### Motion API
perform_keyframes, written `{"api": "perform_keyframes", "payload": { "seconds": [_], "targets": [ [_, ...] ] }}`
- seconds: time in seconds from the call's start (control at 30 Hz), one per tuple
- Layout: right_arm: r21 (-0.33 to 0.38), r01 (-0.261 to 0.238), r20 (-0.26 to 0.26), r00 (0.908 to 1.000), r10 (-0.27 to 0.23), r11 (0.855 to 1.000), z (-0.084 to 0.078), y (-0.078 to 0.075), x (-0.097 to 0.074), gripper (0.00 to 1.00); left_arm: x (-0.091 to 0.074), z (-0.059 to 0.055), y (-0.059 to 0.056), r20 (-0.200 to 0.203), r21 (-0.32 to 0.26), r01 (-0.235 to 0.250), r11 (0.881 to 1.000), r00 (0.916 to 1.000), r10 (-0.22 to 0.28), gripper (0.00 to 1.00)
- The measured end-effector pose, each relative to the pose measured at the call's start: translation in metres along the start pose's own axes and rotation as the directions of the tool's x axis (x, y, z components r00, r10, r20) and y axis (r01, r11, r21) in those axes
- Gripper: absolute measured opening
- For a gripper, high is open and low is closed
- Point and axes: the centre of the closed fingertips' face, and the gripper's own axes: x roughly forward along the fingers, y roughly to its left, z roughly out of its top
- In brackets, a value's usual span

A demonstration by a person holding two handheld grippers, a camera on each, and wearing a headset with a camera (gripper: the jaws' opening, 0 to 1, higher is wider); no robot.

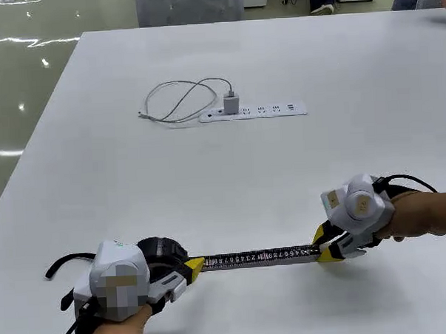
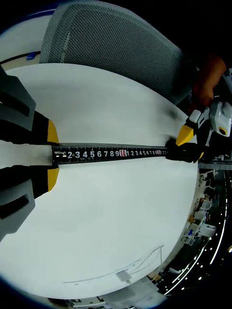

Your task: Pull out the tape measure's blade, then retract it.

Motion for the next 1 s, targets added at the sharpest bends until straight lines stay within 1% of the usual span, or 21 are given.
{"api": "perform_keyframes", "payload": {
  "seconds": [0.07,0.2,0.23,0.27,0.3,0.37,0.4,0.5,0.57,0.6,0.63,0.67,0.7,0.77,0.83,0.87,0.9,0.93,0.97,1.0],
  "targets": [
    [0.014,0.002,-0.018,0.9998,-0.002,1.000,0.001,-0.001,0.001,0.11,0.001,-0.001,0.000,-0.005,0.004,-0.002,1.000,1.0000,0.002,0.98],
    [0.028,0.011,-0.045,0.9990,-0.010,1.000,0.000,-0.001,0.001,0.11,0.001,-0.003,0.001,-0.014,0.006,-0.011,1.000,0.9998,0.011,0.91],
    [0.041,0.020,-0.053,0.9984,-0.018,0.999,0.001,-0.001,0.001,0.11,0.002,-0.004,0.001,-0.020,-0.001,-0.005,1.000,0.9998,0.005,0.91],
    [0.037,0.024,-0.059,0.9980,-0.021,0.999,0.002,0.000,0.002,0.11,0.002,-0.004,0.000,-0.023,-0.003,-0.001,1.000,0.9997,0.001,0.91],
    [0.031,0.029,-0.073,0.9970,-0.026,0.999,0.001,-0.001,0.002,0.11,0.001,-0.004,0.000,-0.022,0.004,-0.006,1.000,0.9997,0.006,0.90],
    [0.045,0.032,-0.089,0.9956,-0.028,0.998,0.001,-0.001,0.002,0.11,0.001,-0.004,0.001,-0.021,0.005,-0.010,1.000,0.9997,0.010,0.88],
    [0.058,0.033,-0.095,0.9951,-0.027,0.998,0.001,-0.002,0.002,0.11,0.001,-0.004,0.001,-0.022,-0.012,-0.011,1.000,0.9997,0.011,0.87],
    [0.077,0.032,-0.099,0.9948,-0.024,0.997,0.000,-0.003,0.002,0.10,0.002,-0.004,0.002,-0.024,-0.037,-0.018,0.999,0.9996,0.017,0.85],
    [0.119,0.033,-0.098,0.9949,-0.021,0.992,0.001,-0.003,0.002,0.10,0.003,-0.005,0.002,-0.034,-0.048,-0.020,0.999,0.9993,0.018,0.80],
    [0.107,0.030,-0.096,0.9952,-0.019,0.994,0.000,-0.003,0.001,0.10,0.003,-0.005,0.002,-0.041,-0.058,-0.019,0.998,0.9990,0.017,0.77],
    [0.099,0.026,-0.092,0.9956,-0.017,0.995,0.000,-0.002,0.001,0.10,0.004,-0.006,0.001,-0.048,-0.069,-0.019,0.997,0.9987,0.015,0.77],
    [0.098,0.024,-0.090,0.9958,-0.015,0.995,0.000,-0.003,0.001,0.10,0.005,-0.007,0.001,-0.053,-0.066,-0.021,0.998,0.9985,0.017,0.78],
    [0.109,0.023,-0.089,0.9960,-0.014,0.994,0.000,-0.003,0.001,0.10,0.005,-0.009,0.002,-0.064,-0.064,-0.030,0.997,0.9976,0.026,0.79],
    [0.119,0.027,-0.092,0.9957,-0.016,0.993,0.000,-0.003,0.001,0.10,0.005,-0.010,0.002,-0.072,-0.076,-0.040,0.996,0.9968,0.035,0.78],
    [0.107,0.037,-0.099,0.9947,-0.026,0.994,0.000,-0.002,0.002,0.10,0.006,-0.011,0.004,-0.081,-0.110,-0.058,0.992,0.9955,0.049,0.78],
    [0.107,0.039,-0.102,0.9944,-0.028,0.994,0.000,-0.002,0.002,0.10,0.006,-0.012,0.005,-0.092,-0.138,-0.067,0.988,0.9943,0.054,0.78],
    [0.128,0.044,-0.107,0.9938,-0.031,0.991,0.000,-0.003,0.002,0.10,0.005,-0.014,0.006,-0.107,-0.189,-0.084,0.978,0.9921,0.065,0.78],
    [0.138,0.045,-0.105,0.9940,-0.031,0.989,0.000,-0.003,0.002,0.10,0.006,-0.012,0.008,-0.103,-0.187,-0.089,0.978,0.9922,0.070,0.78],
    [0.144,0.046,-0.103,0.9942,-0.032,0.989,0.000,-0.003,0.002,0.10,0.006,-0.011,0.008,-0.103,-0.166,-0.094,0.982,0.9917,0.077,0.78],
    [0.155,0.048,-0.103,0.9942,-0.032,0.987,0.000,-0.003,0.002,0.10,0.007,-0.011,0.008,-0.105,-0.158,-0.097,0.983,0.9912,0.080,0.78]
  ]
}}
